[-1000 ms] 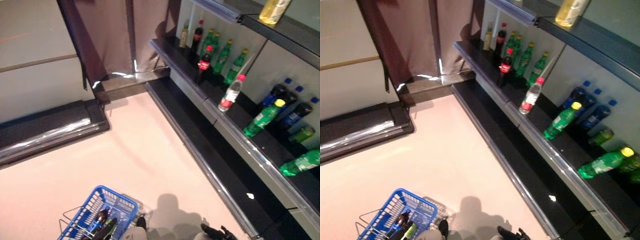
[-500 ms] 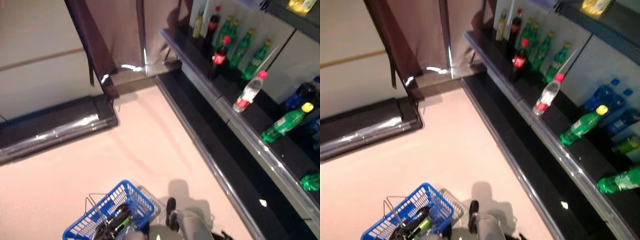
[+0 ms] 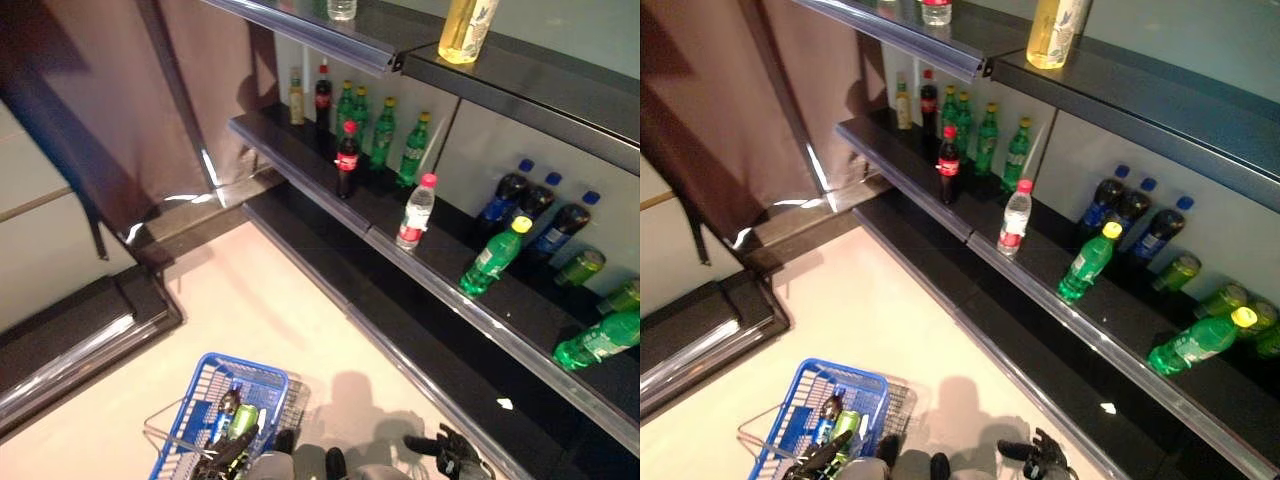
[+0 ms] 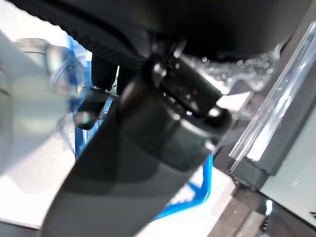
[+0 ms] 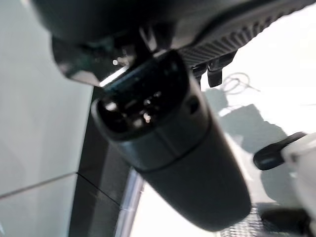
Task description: Pick up the drink and place into the basket.
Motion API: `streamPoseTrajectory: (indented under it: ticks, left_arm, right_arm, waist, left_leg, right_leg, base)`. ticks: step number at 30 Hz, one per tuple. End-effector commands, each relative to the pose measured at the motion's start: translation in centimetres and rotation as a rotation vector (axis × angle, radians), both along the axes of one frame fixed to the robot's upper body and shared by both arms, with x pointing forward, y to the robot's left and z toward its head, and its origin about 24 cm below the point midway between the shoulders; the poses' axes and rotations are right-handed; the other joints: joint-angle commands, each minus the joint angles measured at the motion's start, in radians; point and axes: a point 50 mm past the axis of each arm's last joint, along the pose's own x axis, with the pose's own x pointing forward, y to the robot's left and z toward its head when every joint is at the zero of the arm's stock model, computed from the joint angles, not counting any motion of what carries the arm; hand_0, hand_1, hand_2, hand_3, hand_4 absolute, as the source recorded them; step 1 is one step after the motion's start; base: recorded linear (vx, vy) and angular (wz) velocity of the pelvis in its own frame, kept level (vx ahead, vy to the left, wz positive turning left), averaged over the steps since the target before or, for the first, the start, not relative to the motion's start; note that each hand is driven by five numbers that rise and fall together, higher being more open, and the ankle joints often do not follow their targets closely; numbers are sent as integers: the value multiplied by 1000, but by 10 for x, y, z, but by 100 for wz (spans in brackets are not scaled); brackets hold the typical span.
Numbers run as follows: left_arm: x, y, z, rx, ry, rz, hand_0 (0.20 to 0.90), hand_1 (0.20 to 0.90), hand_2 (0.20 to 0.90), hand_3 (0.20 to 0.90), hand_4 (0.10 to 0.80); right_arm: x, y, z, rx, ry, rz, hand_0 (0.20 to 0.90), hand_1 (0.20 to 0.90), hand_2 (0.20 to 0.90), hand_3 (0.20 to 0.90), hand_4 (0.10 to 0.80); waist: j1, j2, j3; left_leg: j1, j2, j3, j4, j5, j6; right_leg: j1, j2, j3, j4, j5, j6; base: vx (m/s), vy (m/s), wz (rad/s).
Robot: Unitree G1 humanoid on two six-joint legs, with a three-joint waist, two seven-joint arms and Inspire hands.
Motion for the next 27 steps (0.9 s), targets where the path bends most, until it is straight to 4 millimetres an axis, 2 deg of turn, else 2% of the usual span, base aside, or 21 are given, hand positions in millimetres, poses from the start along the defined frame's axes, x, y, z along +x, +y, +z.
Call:
streamPoseTrajectory:
  ticks: [1, 3, 5, 7, 8, 10, 12, 15, 17, 18, 19, 20, 23, 27]
  left_arm:
    - [13, 19, 16, 80, -213, 109, 300, 300, 300, 200, 100]
    - [22, 17, 17, 76, -216, 103, 300, 300, 300, 200, 100]
    - [28, 16, 17, 84, -196, 55, 300, 300, 300, 200, 100]
    - [34, 22, 20, 109, -207, 10, 300, 300, 300, 200, 100]
    - [36, 24, 21, 114, -214, 9, 300, 300, 300, 200, 100]
    - [42, 31, 26, 133, -247, -5, 300, 300, 300, 200, 100]
    - [43, 34, 27, 148, -251, -36, 300, 300, 300, 200, 100]
    - [38, 41, 28, 175, -233, -56, 300, 300, 300, 200, 100]
    - [31, 48, 28, 178, -224, -36, 300, 300, 300, 200, 100]
    - [30, 50, 28, 177, -222, -35, 300, 300, 300, 200, 100]
    - [31, 50, 28, 180, -224, -38, 300, 300, 300, 200, 100]
    - [33, 51, 30, 184, -225, -49, 300, 300, 300, 200, 100]
    - [42, 47, 31, 181, -232, -75, 300, 300, 300, 200, 100]
    - [49, 32, 30, 168, -245, -110, 300, 300, 300, 200, 100]
  right_arm:
    - [-30, -20, -3, -45, 48, -18, 900, 900, 900, 900, 800]
    - [-38, -20, -6, -49, 80, -18, 900, 900, 900, 900, 800]
    - [-45, -19, -8, -47, 105, -55, 900, 900, 900, 900, 800]
    - [-58, -15, -11, -27, 132, -93, 900, 900, 900, 900, 800]
    - [-58, -14, -11, -24, 133, -80, 900, 900, 900, 900, 800]
    - [-54, -6, -12, -38, 118, -6, 900, 900, 900, 900, 800]
    - [-48, -2, -11, -45, 97, 12, 900, 900, 900, 900, 800]
    - [-30, 6, -7, -81, 48, 111, 900, 900, 900, 900, 800]
    - [-15, 10, -3, -122, 15, 221, 900, 900, 900, 900, 800]
    - [-8, 11, 0, -156, 3, 296, 900, 900, 900, 900, 800]
    - [-3, 13, 2, -178, -6, 335, 900, 900, 900, 900, 800]
    - [4, 16, 5, -232, -26, 449, 900, 900, 900, 900, 800]
    - [16, 25, 12, -310, -70, 657, 900, 900, 900, 900, 800]
    - [29, 28, 21, -399, -99, 853, 900, 900, 900, 900, 800]
  waist:
    - [2, -27, 13]
    - [-7, -25, 11]
    - [-26, -16, 14]
    - [-43, -12, 7]
    - [-43, -13, 5]
    - [-35, -11, 1]
    - [-25, -11, 2]
    - [4, -14, 4]
    - [22, -16, 10]
    - [27, -20, 14]
    - [28, -24, 16]
    - [30, -30, 19]
    - [30, -50, 17]
    - [28, -77, 13]
  left_leg:
    - [-111, 4, -19, 64, 168, 94]
    - [-91, 8, -23, 90, 132, 91]
    - [-73, 10, 9, 99, 111, 87]
    - [-46, -28, 35, 101, 81, 102]
    - [-38, -37, 37, 98, 75, 108]
    - [-13, -60, 43, 88, 59, 127]
    - [-3, -66, 51, 87, 50, 136]
    - [26, -63, 116, 75, 35, 144]
    - [56, -41, 180, 67, 25, 133]
    - [65, -32, 206, 65, 20, 125]
    - [67, -25, 219, 65, 17, 121]
    - [61, -17, 236, 73, 14, 116]
    - [46, -11, 228, 101, 7, 112]
    - [46, -2, 227, 172, -21, 95]
  right_leg:
    - [100, -86, -2, -16, -22, 130]
    - [85, -129, -11, 8, -36, 160]
    - [74, -159, -34, 39, -50, 177]
    - [62, -197, -55, 53, -34, 201]
    - [58, -208, -61, 55, -27, 207]
    - [37, -243, -89, 61, 3, 225]
    - [26, -263, -116, 66, 17, 234]
    - [-8, -301, -235, 78, 53, 256]
    - [-19, -322, -320, 44, 67, 263]
    - [-25, -327, -348, 17, 80, 264]
    - [-27, -325, -355, 0, 87, 263]
    - [-29, -326, -358, -16, 94, 261]
    - [-25, -307, -337, -36, 99, 249]
    - [-9, -292, -352, -52, 95, 221]
  base:
    - [162, 320, -104]
    - [163, 388, -137]
    - [199, 383, -111]
    - [202, 366, -18]
    - [138, 251, -4]
    - [85, 165, -19]
    - [27, 89, -27]
    - [-12, 38, -46]
    - [-24, -56, -87]
    - [-20, -103, -104]
    - [-13, -165, -99]
    - [-15, -170, -66]
    - [31, -231, -17]
    - [86, -201, 15]
